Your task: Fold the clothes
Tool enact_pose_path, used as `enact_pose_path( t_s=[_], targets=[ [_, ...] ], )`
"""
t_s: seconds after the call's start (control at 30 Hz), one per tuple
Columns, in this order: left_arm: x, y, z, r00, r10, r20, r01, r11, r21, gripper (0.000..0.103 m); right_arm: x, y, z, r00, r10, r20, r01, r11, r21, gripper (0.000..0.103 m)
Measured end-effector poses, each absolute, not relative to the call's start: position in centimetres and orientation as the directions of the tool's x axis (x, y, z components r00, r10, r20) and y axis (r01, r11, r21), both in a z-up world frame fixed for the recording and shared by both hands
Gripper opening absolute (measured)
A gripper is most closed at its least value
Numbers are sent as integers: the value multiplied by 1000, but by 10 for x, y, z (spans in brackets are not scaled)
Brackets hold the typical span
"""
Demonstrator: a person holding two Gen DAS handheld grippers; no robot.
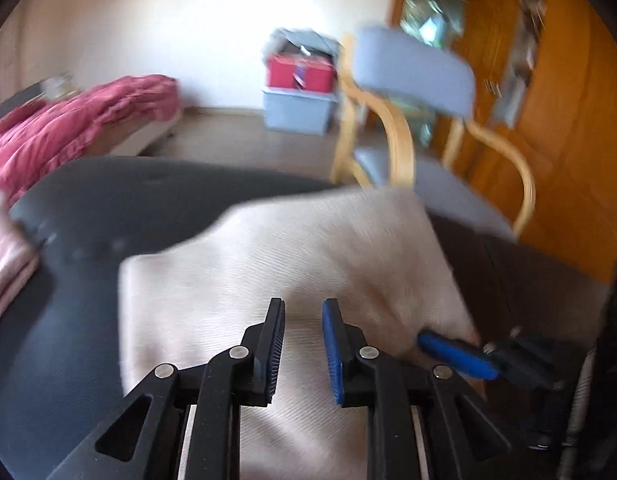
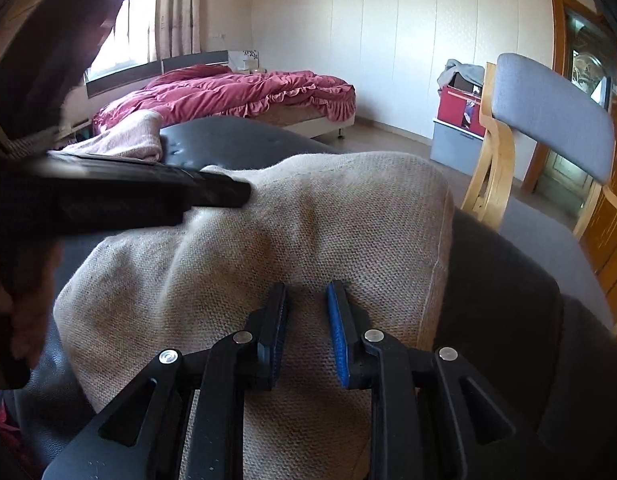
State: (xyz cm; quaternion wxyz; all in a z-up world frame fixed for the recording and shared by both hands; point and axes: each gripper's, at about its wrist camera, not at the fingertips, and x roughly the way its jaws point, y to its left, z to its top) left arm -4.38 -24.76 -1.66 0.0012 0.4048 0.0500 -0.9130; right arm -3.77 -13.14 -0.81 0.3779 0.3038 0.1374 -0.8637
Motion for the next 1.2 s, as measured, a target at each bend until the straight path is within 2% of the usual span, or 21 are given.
enact_pose_path(
  t_s=[0.17, 0.23, 0.43, 0.53, 0.7, 0.83, 0.97, 1.2],
  targets=[
    [-15, -254, -40, -751, 38, -659, 20, -997, -79, 22, -49, -116, -6, -460, -639, -617, 747, -654, 121, 23],
    [-6, -257, -41, -756, 46, -653, 7, -997, -79, 22, -51, -112, -4, -438, -656, -615, 751, -643, 151, 23],
    [-10, -270, -45, -745, 100, -659, -5, -989, -145, 22, -47, -103, 33, -515, -668, -538, 730, -671, 134, 23],
    [-10, -272, -44, -747, 98, -657, -5, -990, -143, 22, -74, -122, 36, -536, -595, -599, 708, -704, 65, 23],
    [-6, -291, -47, -753, 112, -648, 34, -977, -208, 22, -124, -143, 15, -472, -568, -674, 663, -733, 154, 22],
    [-7, -305, -53, -747, 154, -646, 47, -958, -284, 22, -122, -171, -4, -533, -500, -682, 675, -737, 12, 22],
    [-6, -303, -53, -749, 149, -646, 47, -960, -276, 22, -111, -179, -8, -607, -451, -654, 654, -751, -90, 22],
    [-3, -301, -48, -750, 144, -646, 44, -963, -265, 22, -89, -136, 16, -573, -564, -595, 668, -742, 61, 23]
  ],
)
